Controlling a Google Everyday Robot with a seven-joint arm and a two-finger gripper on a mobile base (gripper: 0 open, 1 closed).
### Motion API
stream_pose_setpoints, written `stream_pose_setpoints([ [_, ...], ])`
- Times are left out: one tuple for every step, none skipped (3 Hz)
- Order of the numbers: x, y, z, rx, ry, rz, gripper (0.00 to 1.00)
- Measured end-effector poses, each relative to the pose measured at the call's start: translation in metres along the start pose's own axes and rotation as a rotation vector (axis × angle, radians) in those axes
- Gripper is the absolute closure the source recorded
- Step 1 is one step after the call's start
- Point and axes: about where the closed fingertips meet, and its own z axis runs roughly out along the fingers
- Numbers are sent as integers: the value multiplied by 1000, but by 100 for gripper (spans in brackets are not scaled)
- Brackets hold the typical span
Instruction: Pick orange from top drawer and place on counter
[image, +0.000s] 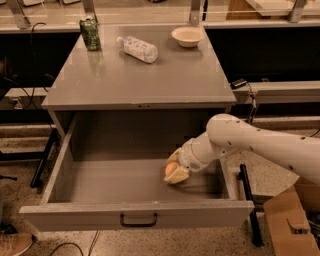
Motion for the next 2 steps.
stream_pose_setpoints([
  [-4,1,-2,-2,-7,-16,73],
  [-19,-2,-41,22,-40,-70,96],
])
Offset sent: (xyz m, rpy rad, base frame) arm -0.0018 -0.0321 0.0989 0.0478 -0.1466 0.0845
